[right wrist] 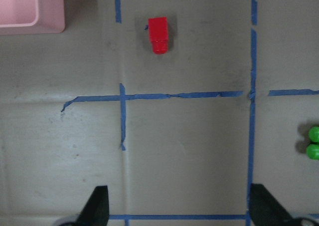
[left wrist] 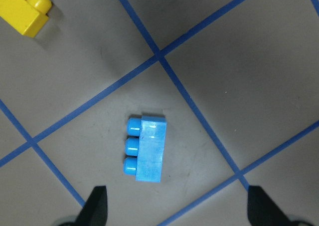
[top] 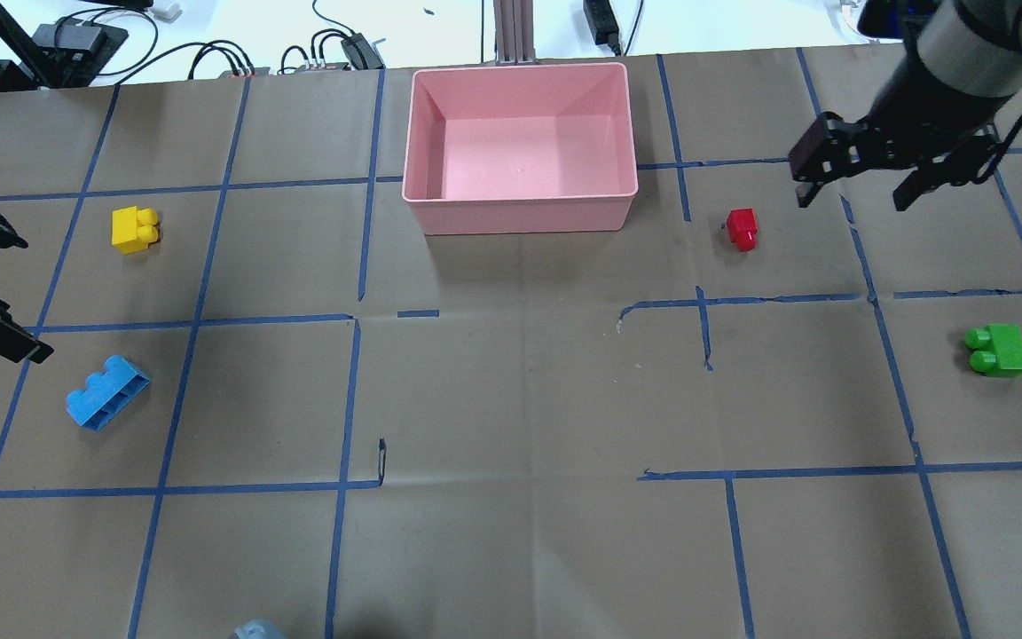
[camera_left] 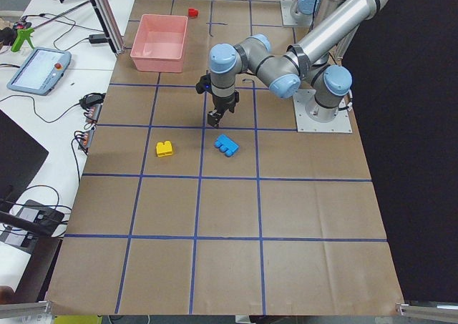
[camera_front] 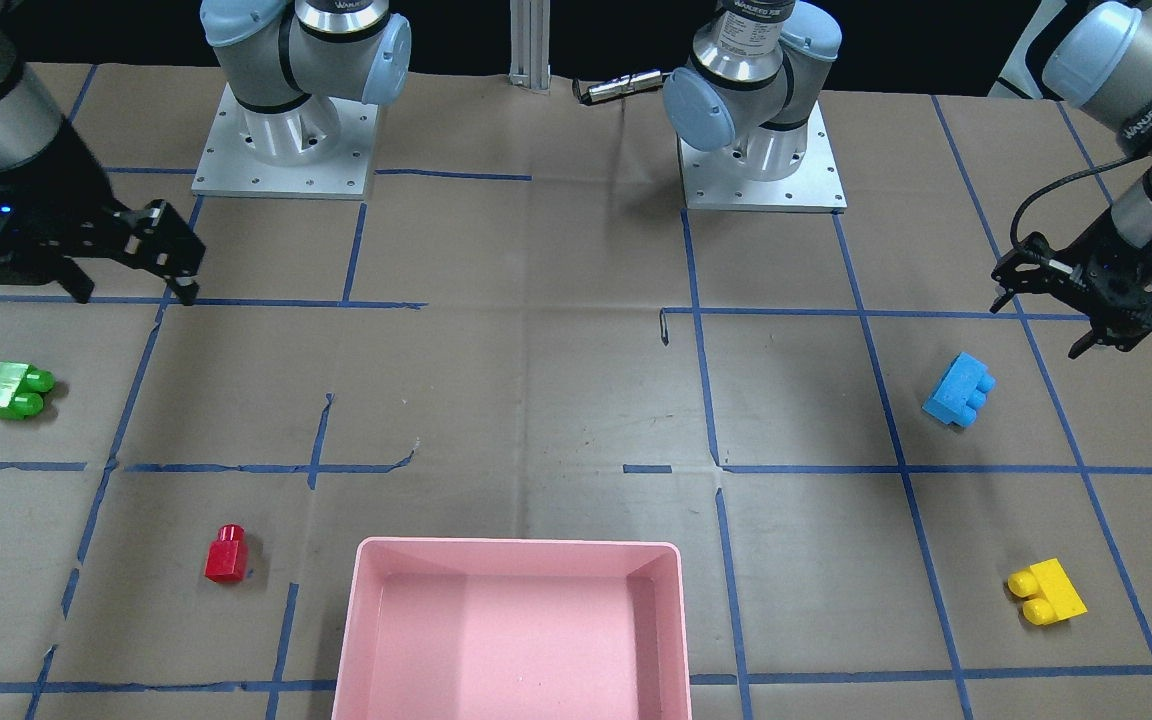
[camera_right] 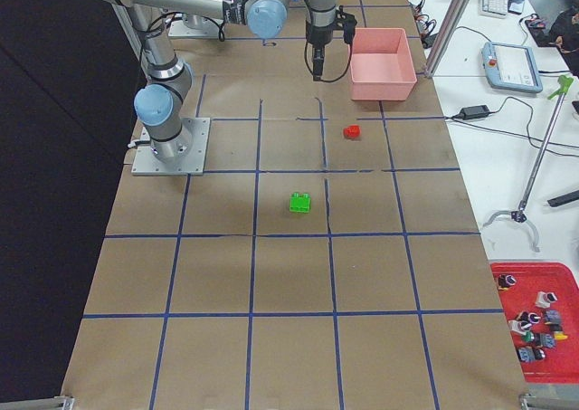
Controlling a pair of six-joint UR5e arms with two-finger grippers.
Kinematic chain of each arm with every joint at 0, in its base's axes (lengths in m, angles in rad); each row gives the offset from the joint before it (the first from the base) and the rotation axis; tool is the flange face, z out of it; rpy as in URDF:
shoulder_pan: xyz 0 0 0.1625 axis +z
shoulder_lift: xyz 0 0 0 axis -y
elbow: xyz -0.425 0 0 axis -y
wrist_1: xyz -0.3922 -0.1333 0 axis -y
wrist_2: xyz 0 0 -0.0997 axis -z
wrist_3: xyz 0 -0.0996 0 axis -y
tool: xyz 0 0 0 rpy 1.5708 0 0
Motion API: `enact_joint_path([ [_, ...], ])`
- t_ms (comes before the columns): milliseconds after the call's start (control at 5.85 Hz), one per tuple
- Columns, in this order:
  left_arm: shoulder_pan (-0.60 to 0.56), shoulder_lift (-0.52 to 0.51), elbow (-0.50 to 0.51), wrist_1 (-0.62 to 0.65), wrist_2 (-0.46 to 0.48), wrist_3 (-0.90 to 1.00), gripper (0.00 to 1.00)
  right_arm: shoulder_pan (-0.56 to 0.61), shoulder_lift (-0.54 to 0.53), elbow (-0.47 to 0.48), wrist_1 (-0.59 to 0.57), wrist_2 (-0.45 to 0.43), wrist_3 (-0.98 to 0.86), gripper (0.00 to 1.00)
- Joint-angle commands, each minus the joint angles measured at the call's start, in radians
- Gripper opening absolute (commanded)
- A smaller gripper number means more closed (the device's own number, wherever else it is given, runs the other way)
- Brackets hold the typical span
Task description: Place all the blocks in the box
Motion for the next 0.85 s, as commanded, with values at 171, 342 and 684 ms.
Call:
enact_joint_path([
  [171,0.007,-0.045,-0.076,0.096,-0.011,0.033,0.99,-0.32,0.038,0.108,-0.145,0.004,-0.36,1.0],
  [342,0.007,-0.093,-0.11,0.183,-0.012,0.033,0.99,-0.356,0.101,0.172,-0.333,-0.001,-0.392,1.0],
  [684,0.012,-0.174,-0.136,0.284,-0.015,0.03,0.98,-0.405,0.152,0.301,-0.518,0.002,-0.494,1.0],
])
